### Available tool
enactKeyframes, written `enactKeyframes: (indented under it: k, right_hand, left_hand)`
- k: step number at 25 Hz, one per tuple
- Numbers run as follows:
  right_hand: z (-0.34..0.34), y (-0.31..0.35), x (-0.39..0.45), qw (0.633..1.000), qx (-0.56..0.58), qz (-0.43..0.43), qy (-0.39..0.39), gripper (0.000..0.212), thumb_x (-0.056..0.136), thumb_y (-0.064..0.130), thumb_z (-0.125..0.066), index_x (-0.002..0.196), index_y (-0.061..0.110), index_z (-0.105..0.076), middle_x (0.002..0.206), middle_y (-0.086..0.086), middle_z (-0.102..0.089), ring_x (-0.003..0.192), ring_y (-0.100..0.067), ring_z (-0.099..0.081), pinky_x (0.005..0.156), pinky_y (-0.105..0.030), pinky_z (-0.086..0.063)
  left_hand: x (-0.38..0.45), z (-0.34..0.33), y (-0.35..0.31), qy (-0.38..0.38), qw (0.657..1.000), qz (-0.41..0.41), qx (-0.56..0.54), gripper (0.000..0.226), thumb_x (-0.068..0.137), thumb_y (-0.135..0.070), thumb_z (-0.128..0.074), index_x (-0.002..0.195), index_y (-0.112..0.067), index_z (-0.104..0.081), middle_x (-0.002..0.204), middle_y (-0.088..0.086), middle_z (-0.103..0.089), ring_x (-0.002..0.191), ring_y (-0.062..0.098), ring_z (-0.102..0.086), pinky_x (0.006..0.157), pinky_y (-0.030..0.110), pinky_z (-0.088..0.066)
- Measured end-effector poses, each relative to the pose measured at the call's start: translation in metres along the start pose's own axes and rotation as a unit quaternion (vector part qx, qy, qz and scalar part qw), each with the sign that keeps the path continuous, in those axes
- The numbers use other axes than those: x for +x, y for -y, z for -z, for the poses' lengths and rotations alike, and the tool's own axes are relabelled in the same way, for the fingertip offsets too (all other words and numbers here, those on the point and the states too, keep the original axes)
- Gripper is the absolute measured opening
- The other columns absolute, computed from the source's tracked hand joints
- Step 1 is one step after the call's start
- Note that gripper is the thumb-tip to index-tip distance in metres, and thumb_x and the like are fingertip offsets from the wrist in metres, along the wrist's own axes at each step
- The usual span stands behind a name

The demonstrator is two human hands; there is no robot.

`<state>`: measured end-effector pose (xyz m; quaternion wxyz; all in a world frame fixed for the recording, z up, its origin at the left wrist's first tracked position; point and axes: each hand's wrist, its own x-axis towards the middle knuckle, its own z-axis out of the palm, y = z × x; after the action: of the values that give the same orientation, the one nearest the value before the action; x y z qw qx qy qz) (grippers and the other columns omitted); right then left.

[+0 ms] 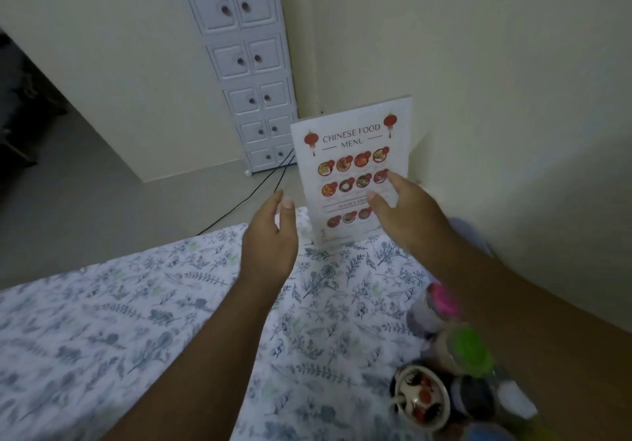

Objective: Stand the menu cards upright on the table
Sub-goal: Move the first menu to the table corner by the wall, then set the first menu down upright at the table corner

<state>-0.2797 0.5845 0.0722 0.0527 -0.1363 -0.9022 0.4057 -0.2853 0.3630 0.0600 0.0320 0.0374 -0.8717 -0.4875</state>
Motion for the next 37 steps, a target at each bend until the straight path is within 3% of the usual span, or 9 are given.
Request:
enactKeyframes:
  k: [4, 11, 18, 26, 28, 31, 32, 34, 37]
  right_hand:
    - [-0.026, 0.044, -0.101, 0.987, -0.13, 0.083, 0.042, 0.062, 0.098, 0.053, -0.049, 0.151, 0.021, -0.044, 0.156, -0.002, -0.048, 0.144, -0.025, -0.041, 0.115, -0.051, -0.037]
    - [-0.105, 0.097, -0.281, 0.969, -0.172, 0.153, 0.093, 0.069, 0.1, 0.057, -0.042, 0.159, 0.022, -0.031, 0.168, 0.004, -0.027, 0.156, -0.012, -0.013, 0.124, -0.034, -0.004]
    - [-0.193, 0.146, -0.356, 0.929, -0.194, 0.26, 0.18, 0.073, 0.101, 0.06, -0.034, 0.162, 0.021, -0.024, 0.169, 0.005, -0.021, 0.157, -0.011, -0.008, 0.125, -0.033, 0.001]
    - [-0.26, 0.19, -0.368, 0.908, -0.151, 0.305, 0.243, 0.069, 0.101, 0.053, -0.044, 0.159, 0.017, -0.033, 0.165, -0.001, -0.034, 0.155, -0.018, -0.022, 0.125, -0.039, -0.012]
    - [-0.279, 0.203, -0.365, 0.92, -0.134, 0.27, 0.252, 0.065, 0.1, 0.052, -0.048, 0.155, 0.02, -0.04, 0.159, -0.003, -0.045, 0.148, -0.023, -0.037, 0.118, -0.042, -0.03]
    - [-0.308, 0.22, -0.359, 0.933, -0.08, 0.225, 0.27, 0.035, 0.1, 0.045, -0.054, 0.128, 0.026, -0.063, 0.127, 0.001, -0.068, 0.114, -0.024, -0.063, 0.083, -0.039, -0.054]
    - [-0.32, 0.224, -0.358, 0.941, -0.051, 0.218, 0.256, 0.014, 0.1, 0.04, -0.057, 0.106, 0.032, -0.066, 0.108, 0.006, -0.072, 0.099, -0.022, -0.068, 0.069, -0.035, -0.052]
    - [-0.349, 0.236, -0.353, 0.957, -0.002, 0.198, 0.213, 0.025, 0.099, 0.03, -0.061, 0.076, 0.037, -0.053, 0.082, 0.012, -0.068, 0.077, -0.016, -0.068, 0.054, -0.027, -0.045]
    - [-0.389, 0.27, -0.341, 0.969, 0.033, 0.167, 0.177, 0.03, 0.098, 0.022, -0.063, 0.075, 0.038, -0.052, 0.081, 0.01, -0.068, 0.074, -0.003, -0.064, 0.054, -0.019, -0.042]
  left_hand:
    - [-0.082, 0.073, 0.025, 0.025, 0.993, -0.037, 0.108, 0.056, 0.106, -0.053, -0.034, 0.153, -0.027, -0.048, 0.16, -0.002, -0.049, 0.151, 0.017, -0.038, 0.123, 0.033, -0.023]
    - [-0.241, 0.198, 0.109, 0.017, 0.981, -0.046, 0.187, 0.064, 0.106, -0.055, -0.03, 0.163, -0.025, -0.03, 0.17, -0.007, -0.028, 0.156, 0.002, -0.008, 0.116, 0.012, 0.015]
    - [-0.321, 0.296, 0.163, -0.079, 0.965, 0.053, 0.245, 0.068, 0.105, -0.057, -0.03, 0.164, -0.024, -0.027, 0.171, -0.005, -0.026, 0.16, 0.012, -0.013, 0.126, 0.029, -0.001]
    - [-0.334, 0.372, 0.213, -0.17, 0.94, 0.132, 0.266, 0.061, 0.106, -0.046, -0.041, 0.16, -0.018, -0.037, 0.166, 0.003, -0.039, 0.158, 0.023, -0.025, 0.127, 0.034, -0.009]
    - [-0.322, 0.398, 0.234, -0.207, 0.937, 0.168, 0.224, 0.058, 0.106, -0.041, -0.047, 0.158, -0.017, -0.041, 0.162, 0.005, -0.045, 0.154, 0.025, -0.033, 0.126, 0.039, -0.022]
    - [-0.29, 0.433, 0.27, -0.248, 0.935, 0.219, 0.128, 0.055, 0.105, -0.039, -0.052, 0.154, -0.015, -0.048, 0.155, 0.005, -0.053, 0.145, 0.025, -0.047, 0.116, 0.037, -0.039]
    - [-0.277, 0.444, 0.284, -0.235, 0.941, 0.22, 0.103, 0.05, 0.104, -0.039, -0.053, 0.149, -0.017, -0.055, 0.149, 0.003, -0.06, 0.139, 0.023, -0.054, 0.109, 0.033, -0.045]
    - [-0.247, 0.466, 0.316, -0.211, 0.956, 0.201, 0.039, 0.027, 0.104, -0.036, -0.055, 0.122, -0.026, -0.074, 0.118, -0.007, -0.077, 0.11, 0.012, -0.071, 0.086, 0.023, -0.056]
    - [-0.205, 0.504, 0.347, -0.208, 0.964, 0.16, -0.04, 0.024, 0.102, -0.033, -0.059, 0.087, -0.041, -0.075, 0.085, -0.021, -0.077, 0.077, -0.005, -0.07, 0.066, 0.013, -0.054]
